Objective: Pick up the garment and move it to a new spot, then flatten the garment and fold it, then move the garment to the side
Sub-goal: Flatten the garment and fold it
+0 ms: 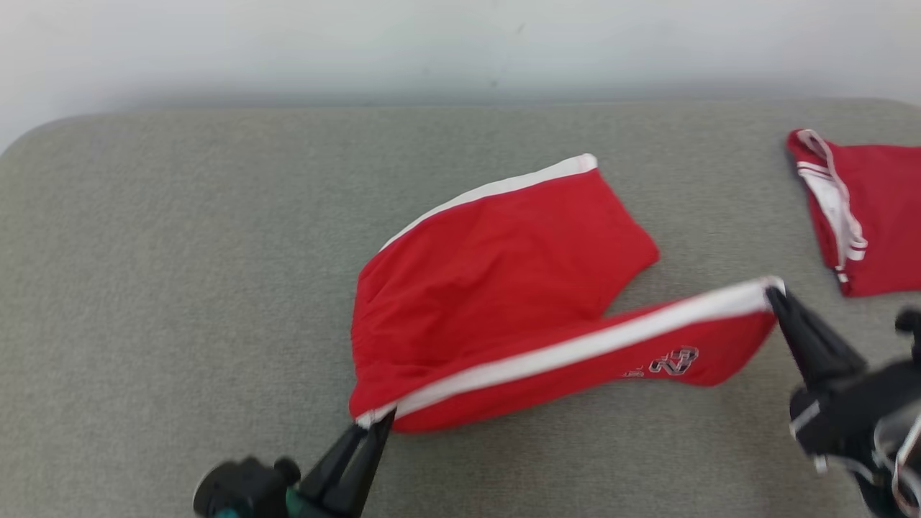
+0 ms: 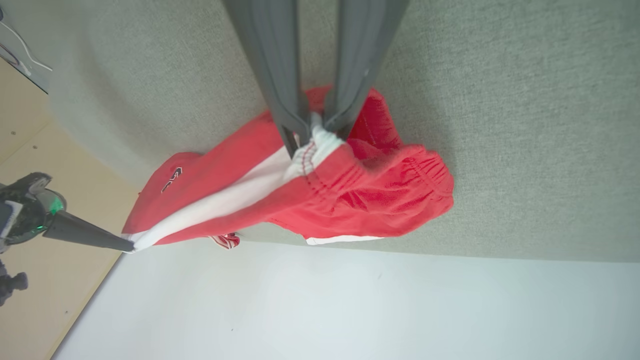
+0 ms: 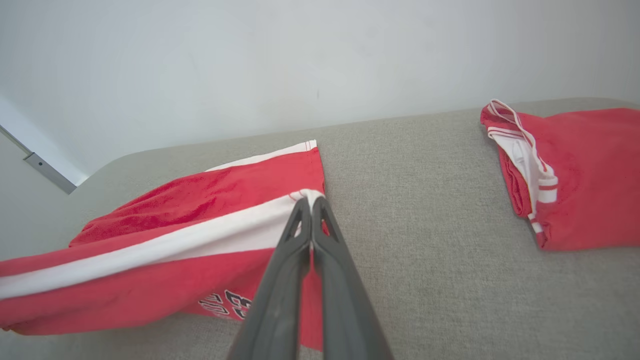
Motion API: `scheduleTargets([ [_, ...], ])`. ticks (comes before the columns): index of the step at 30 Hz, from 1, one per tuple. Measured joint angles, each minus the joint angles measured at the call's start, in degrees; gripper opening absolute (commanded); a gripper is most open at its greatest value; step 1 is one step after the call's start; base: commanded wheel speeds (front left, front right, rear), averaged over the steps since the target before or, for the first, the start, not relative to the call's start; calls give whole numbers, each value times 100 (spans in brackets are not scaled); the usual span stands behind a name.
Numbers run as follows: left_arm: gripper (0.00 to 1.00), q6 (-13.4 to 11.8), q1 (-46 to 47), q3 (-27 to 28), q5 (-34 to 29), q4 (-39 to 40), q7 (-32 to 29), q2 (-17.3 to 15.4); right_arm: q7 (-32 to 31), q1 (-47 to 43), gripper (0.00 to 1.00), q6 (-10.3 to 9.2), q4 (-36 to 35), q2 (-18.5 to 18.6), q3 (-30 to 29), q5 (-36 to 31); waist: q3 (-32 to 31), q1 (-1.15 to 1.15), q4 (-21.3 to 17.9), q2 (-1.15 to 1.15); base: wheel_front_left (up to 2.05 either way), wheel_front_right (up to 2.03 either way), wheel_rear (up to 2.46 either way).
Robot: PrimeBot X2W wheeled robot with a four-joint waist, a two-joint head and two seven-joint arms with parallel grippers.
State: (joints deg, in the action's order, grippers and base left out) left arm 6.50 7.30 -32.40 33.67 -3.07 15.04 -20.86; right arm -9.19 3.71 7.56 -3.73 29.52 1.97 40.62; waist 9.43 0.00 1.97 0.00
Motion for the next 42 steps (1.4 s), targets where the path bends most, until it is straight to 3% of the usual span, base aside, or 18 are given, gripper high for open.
scheduleTargets([
  [8,0,77,1105,178,257,-514,0,392,-221,1859,0,-1,1059,220,695,118,286,1,307,0,0,0,0],
  [18,0,102,2529,-90,323,-1526,0,412,-45,4262,0,-1,3000,120,1773,34,907,2,410,1,0,0,0],
  [24,0,103,3201,55,312,-2158,1,606,300,5324,0,-1,4209,-65,2392,19,1327,2,448,1,0,0,0],
  [30,0,103,3487,103,146,-2465,1,743,602,5893,0,-1,4947,-265,2839,132,1589,1,461,1,0,0,0],
  [31,4,103,3498,101,105,-2502,0,758,645,5938,0,-1,5030,-285,2915,165,1611,1,462,1,0,0,0],
  [32,40,103,3499,107,76,-2524,0,777,697,5967,31,-1,5110,-288,2987,186,1621,2,463,1,0,0,0],
  [33,87,103,3499,113,66,-2544,0,795,750,5980,84,-1,5170,-286,3059,229,1615,2,464,1,0,0,0],
  [34,100,103,3495,129,48,-2558,0,805,802,5982,100,-1,5217,-288,3132,278,1600,1,465,1,0,0,0],
  [42,100,103,3067,654,-296,-2399,1,826,1181,5928,100,-1,5313,-210,3584,688,1353,0,411,1,0,0,0],
])
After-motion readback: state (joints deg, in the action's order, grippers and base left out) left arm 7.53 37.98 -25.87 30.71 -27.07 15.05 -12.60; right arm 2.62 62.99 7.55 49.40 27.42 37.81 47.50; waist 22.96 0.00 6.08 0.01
